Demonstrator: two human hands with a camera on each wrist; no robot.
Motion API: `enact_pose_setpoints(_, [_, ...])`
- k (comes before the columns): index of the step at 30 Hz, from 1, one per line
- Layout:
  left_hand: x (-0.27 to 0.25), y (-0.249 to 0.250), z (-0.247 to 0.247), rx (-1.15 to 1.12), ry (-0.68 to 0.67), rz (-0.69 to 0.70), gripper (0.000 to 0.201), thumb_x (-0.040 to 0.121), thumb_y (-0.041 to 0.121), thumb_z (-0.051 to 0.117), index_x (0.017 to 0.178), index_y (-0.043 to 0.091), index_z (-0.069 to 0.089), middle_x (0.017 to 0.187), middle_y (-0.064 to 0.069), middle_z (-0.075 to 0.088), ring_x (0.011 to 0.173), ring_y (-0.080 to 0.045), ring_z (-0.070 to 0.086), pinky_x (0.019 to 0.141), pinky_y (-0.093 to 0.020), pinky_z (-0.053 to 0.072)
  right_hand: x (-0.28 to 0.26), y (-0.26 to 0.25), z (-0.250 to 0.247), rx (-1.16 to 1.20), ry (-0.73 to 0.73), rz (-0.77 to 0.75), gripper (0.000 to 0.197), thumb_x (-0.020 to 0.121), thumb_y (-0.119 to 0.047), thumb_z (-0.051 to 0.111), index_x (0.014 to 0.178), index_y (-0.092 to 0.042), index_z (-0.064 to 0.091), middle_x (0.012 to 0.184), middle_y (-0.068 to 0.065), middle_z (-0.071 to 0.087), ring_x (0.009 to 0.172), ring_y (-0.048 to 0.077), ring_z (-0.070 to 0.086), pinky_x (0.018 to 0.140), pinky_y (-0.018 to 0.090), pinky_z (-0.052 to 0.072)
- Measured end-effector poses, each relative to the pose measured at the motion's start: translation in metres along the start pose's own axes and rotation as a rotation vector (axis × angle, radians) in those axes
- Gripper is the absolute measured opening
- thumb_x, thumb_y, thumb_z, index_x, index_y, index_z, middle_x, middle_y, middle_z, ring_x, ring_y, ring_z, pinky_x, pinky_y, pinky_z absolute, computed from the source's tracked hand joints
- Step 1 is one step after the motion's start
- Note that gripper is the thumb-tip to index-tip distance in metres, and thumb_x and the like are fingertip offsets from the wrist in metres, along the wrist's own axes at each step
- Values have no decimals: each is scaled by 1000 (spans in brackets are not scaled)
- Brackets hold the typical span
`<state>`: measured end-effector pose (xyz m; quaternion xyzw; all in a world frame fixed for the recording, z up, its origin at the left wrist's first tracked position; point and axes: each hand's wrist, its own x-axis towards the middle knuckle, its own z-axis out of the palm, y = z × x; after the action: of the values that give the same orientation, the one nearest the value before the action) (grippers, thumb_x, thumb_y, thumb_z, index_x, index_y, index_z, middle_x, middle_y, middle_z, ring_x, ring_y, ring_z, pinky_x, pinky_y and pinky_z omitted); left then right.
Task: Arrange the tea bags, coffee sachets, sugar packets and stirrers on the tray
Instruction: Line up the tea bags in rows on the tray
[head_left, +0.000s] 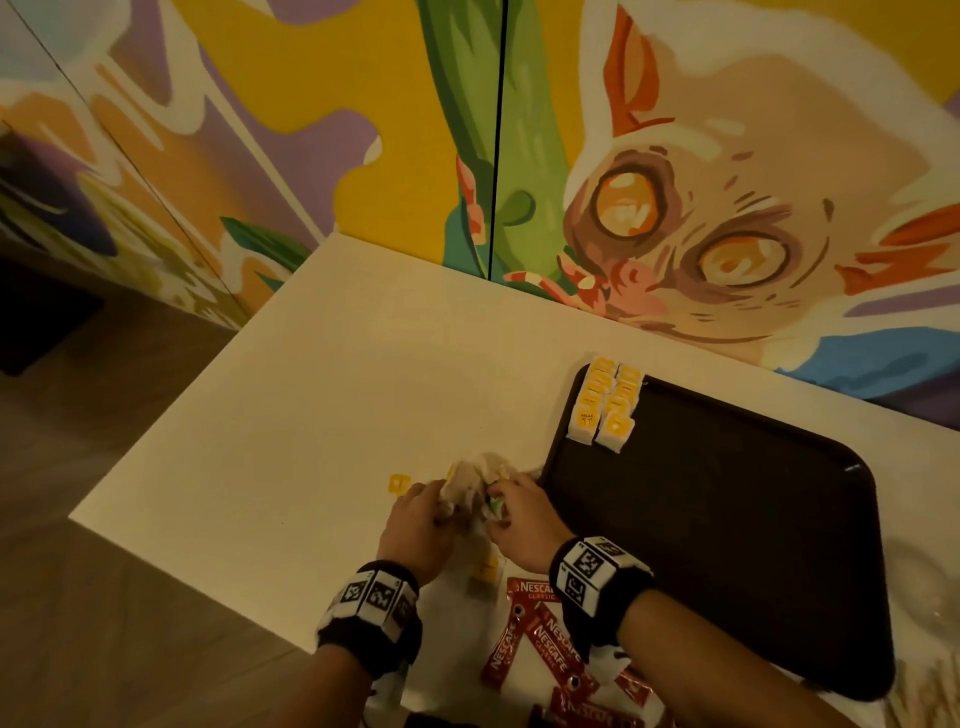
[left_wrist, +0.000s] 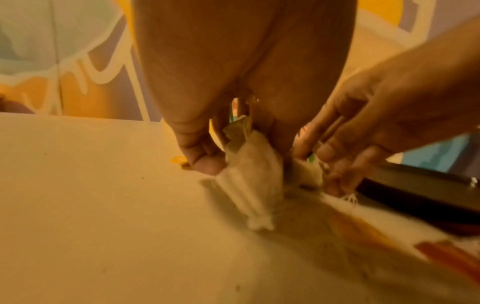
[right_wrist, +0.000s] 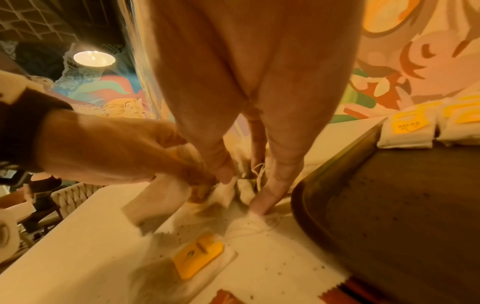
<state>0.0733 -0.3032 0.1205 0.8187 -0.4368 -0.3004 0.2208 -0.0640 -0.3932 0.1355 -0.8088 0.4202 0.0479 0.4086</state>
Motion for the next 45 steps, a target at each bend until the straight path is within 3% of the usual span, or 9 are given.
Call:
enact_pose_setpoints(6, [2, 3, -20, -261, 82, 104, 11, 92, 15, 62, 100, 20, 66, 89, 4, 69, 77, -9, 62, 61, -8, 40, -5, 6, -5, 49, 16, 14, 46, 91, -23, 66, 134, -13, 52, 133, 1, 44, 116, 21, 53, 100, 33, 48])
enact_pose_setpoints(13, [-2, 18, -36, -1047, -40, -86, 22, 101, 10, 44, 117, 5, 58, 109, -15, 68, 100, -30, 64, 84, -42, 52, -12, -8, -13, 263, 99, -48, 50, 87, -33, 71, 133, -23, 50, 126, -8, 40, 104, 12, 58, 89, 20, 52])
enact_pose_setpoints(20, [1, 39, -41, -1538, -131, -277, 39, 99, 9, 31, 125, 14, 60, 118, -15, 67, 110, -30, 63, 90, -43, 53, -19, -32, -12, 578, 37, -91, 59, 76, -29, 83, 126, -24, 53, 119, -7, 53, 101, 11, 63, 81, 21, 55])
enact_pose_setpoints(24, [4, 48, -40, -1630, -80, -421, 35, 88, 14, 35, 69, 7, 63, 70, -10, 63, 64, -21, 63, 53, -26, 51, -20, -36, -9, 656, 190, -102, 28, 79, -9, 79, 96, -21, 60, 95, 1, 61, 70, 2, 64, 63, 18, 54])
enact_pose_setpoints(26, [5, 47, -38, -1690, -46, -469, 25, 82, 21, 44, 60, 10, 50, 60, -5, 50, 60, -21, 53, 53, -25, 47, -21, -35, -10, 628, 211, -104, 21, 81, -11, 78, 91, -23, 63, 93, 4, 66, 72, 7, 67, 63, 21, 56])
enact_pose_setpoints(30, [3, 53, -39, -1613, -147, -417, 48, 89, 51, 57, 64, 12, 70, 74, -6, 63, 68, -23, 62, 73, -37, 50, -25, -30, -13, 513, 212, -150, 21, 83, -19, 77, 83, -36, 64, 88, -10, 68, 80, 9, 66, 72, 28, 57])
enact_pose_setpoints(34, [5, 59, -34, -1395, -34, -399, 15, 83, 11, 67, 91, -2, 63, 76, -14, 61, 63, -25, 62, 55, -32, 48, -28, -25, -15, 532, 208, -171, 11, 83, -21, 77, 87, -29, 70, 86, -10, 70, 81, 6, 66, 76, 31, 58])
enact_pose_setpoints(37, [4, 56, -32, -1410, -4, -402, 12, 82, -12, 53, 82, 0, 56, 81, -18, 58, 69, -26, 62, 58, -32, 51, -32, -23, -19, 539, 226, -176, 15, 81, -17, 78, 85, -30, 70, 88, -10, 70, 86, 5, 66, 81, 31, 57])
enact_pose_setpoints(45, [10, 61, -38, -1566, 13, -375, 19, 91, -5, 52, 107, 5, 54, 106, -15, 66, 92, -29, 69, 76, -39, 54, -55, -9, -39, 570, 408, -244, 18, 76, -8, 81, 82, -23, 74, 91, -9, 66, 90, 11, 66, 79, 34, 57])
